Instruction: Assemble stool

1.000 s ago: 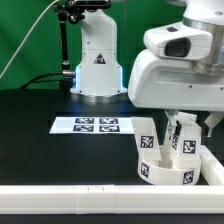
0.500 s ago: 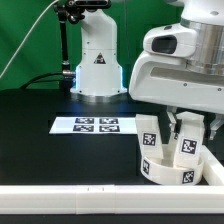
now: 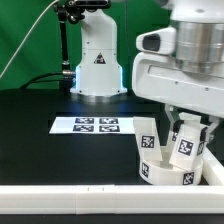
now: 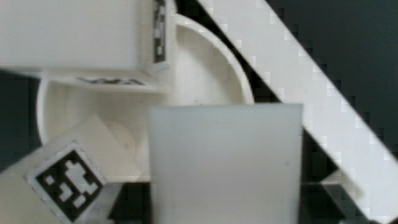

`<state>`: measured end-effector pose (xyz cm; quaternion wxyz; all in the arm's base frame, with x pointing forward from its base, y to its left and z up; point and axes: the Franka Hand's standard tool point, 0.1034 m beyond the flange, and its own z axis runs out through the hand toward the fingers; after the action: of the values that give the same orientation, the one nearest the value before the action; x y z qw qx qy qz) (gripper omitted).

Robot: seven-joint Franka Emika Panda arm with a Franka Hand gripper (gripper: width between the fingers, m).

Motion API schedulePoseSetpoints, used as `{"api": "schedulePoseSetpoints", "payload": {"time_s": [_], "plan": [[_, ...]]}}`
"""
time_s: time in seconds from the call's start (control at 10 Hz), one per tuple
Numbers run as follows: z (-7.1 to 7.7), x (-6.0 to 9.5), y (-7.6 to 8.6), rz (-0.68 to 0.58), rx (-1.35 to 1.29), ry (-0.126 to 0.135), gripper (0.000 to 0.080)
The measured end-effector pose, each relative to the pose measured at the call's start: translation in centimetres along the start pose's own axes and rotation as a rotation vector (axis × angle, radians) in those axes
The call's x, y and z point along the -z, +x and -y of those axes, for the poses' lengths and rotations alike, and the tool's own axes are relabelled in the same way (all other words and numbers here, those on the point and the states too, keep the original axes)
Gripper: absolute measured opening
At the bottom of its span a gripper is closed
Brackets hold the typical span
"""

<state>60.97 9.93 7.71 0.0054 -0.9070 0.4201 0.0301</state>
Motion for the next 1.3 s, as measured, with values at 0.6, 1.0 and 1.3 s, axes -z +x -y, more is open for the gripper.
{"api": "schedulePoseSetpoints", "payload": {"time_s": [0.6,1.0,1.3], "plan": [[0.4,-0.1,-0.3,0.008,-0.382,0.058,0.0338],[0.7,-0.2,-0.3,0.019,-0.784,0.155,0.0338],[1.2,-0.1,-0.7,0.048,-1.016,0.239,0.0338]]}}
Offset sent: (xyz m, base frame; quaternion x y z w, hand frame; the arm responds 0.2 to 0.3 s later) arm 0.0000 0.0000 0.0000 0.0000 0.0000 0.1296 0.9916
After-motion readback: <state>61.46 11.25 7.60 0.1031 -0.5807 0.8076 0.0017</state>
